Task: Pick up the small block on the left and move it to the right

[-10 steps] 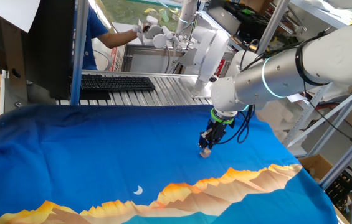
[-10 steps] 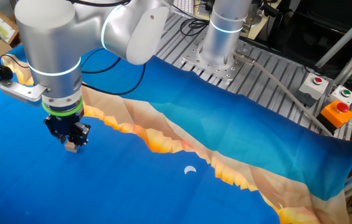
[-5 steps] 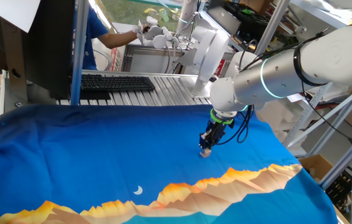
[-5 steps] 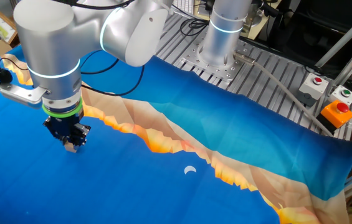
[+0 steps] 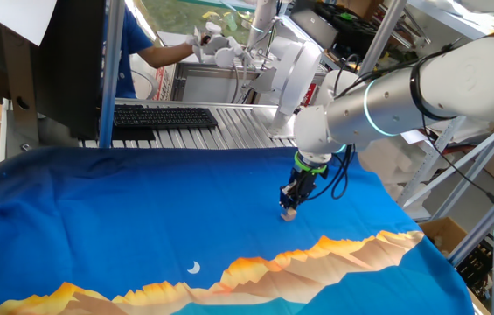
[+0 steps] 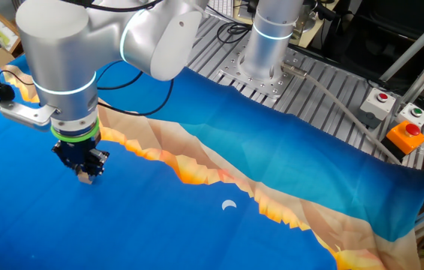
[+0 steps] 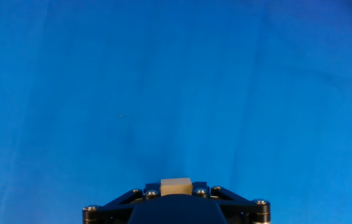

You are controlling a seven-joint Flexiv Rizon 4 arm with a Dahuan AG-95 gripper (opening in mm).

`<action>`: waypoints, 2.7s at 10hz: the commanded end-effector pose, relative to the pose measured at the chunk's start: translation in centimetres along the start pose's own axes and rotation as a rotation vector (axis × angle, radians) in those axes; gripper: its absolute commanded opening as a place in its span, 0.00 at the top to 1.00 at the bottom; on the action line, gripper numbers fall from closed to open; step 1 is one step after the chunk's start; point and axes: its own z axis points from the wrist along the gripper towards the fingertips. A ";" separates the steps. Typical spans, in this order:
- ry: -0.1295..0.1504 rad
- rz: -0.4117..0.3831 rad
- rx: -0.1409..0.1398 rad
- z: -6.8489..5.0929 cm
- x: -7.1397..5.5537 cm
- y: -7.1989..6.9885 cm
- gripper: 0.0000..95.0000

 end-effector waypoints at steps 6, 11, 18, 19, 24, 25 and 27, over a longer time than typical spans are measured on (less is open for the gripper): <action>0.043 0.031 -0.008 -5.0 0.7 -0.2 1.00; 0.048 0.014 -0.015 -7.9 0.0 -2.0 1.00; -0.001 -0.013 0.003 -8.5 -0.2 -3.0 1.00; -0.012 -0.030 0.006 -8.5 -0.2 -3.0 1.00; -0.053 -0.030 0.018 -8.5 -0.2 -3.0 1.00; -0.024 -0.030 0.007 -8.5 -0.2 -3.0 1.00; -0.015 -0.021 -0.015 -8.4 -0.1 -2.6 1.00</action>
